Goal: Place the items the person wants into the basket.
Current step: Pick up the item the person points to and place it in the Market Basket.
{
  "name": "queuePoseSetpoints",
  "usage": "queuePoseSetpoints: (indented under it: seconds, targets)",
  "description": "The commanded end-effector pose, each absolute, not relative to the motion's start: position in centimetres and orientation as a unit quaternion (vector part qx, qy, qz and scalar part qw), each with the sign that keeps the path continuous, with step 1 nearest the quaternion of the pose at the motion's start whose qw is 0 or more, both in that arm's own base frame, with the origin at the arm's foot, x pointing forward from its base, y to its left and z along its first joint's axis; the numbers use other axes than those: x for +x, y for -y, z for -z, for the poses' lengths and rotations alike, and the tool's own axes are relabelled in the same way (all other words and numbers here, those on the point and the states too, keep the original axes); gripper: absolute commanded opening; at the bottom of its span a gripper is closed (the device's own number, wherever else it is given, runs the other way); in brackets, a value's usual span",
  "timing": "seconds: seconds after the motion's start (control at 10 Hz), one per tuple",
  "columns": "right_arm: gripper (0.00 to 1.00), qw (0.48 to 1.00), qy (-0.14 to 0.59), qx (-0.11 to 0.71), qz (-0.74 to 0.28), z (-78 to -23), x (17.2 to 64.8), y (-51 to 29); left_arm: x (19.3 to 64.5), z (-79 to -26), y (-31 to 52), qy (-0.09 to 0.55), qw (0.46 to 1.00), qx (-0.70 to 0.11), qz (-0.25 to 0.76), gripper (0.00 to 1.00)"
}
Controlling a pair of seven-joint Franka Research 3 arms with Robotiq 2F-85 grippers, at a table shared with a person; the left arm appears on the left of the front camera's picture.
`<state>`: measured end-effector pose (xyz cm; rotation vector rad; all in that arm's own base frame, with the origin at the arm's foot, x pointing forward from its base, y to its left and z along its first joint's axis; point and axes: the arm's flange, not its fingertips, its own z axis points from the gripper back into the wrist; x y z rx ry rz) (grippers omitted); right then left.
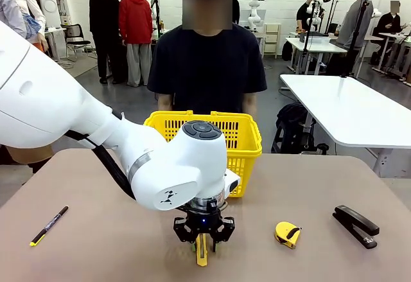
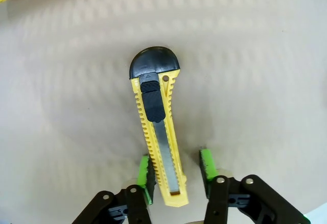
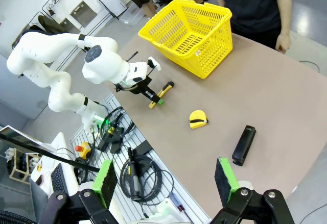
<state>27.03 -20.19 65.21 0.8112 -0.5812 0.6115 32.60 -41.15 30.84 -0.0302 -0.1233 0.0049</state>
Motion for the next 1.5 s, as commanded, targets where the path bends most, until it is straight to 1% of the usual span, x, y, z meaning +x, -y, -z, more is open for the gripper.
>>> queuePoseSetpoints:
  seconds: [0.0, 0.1, 0.5, 0.6, 0.7, 0.8, 1.1, 1.2, 1.4]
  targets:
    - [1.00, 0.831, 0.281, 0.386, -0.287, -65.3, 27.1, 20.2, 32.4, -29.9, 41.6, 0.078, 0.997, -0.019, -0.014, 0.08]
    - [1.00, 0.831, 0.281, 0.386, -0.287, -65.3, 27.1, 20.2, 32.4, -29.8, 41.6, 0.076, 0.997, -0.019, -0.013, 0.00]
    - [1.00, 0.831, 0.281, 0.386, -0.287, -65.3, 27.1, 20.2, 32.3, -29.9, 41.7, 0.074, 0.997, -0.018, -0.005, 0.00]
    - [1.00, 0.831, 0.281, 0.386, -0.287, -65.3, 27.1, 20.2, 32.2, -30.7, 41.6, 0.053, 0.999, -0.005, 0.011, 0.00]
    - [1.00, 0.831, 0.281, 0.386, -0.287, -65.3, 27.1, 20.2, 32.0, -32.7, 41.3, 0.043, 0.999, 0.003, 0.024, 0.00]
    - [1.00, 0.831, 0.281, 0.386, -0.287, -65.3, 27.1, 20.2, 31.4, -35.7, 40.6, 0.047, 0.998, -0.011, 0.041, 0.00]
    - [1.00, 0.831, 0.281, 0.386, -0.287, -65.3, 27.1, 20.2, 28.4, -46.5, 39.5, 0.055, 0.992, -0.041, 0.102, 0.00]
    - [1.00, 0.831, 0.281, 0.386, -0.287, -65.3, 27.1, 20.2, 27.8, -48.9, 39.2, 0.058, 0.991, -0.042, 0.112, 0.00]
    - [1.00, 0.831, 0.281, 0.386, -0.287, -65.3, 27.1, 20.2, 27.0, -52.1, 39.2, 0.054, 0.991, -0.034, 0.115, 0.00]
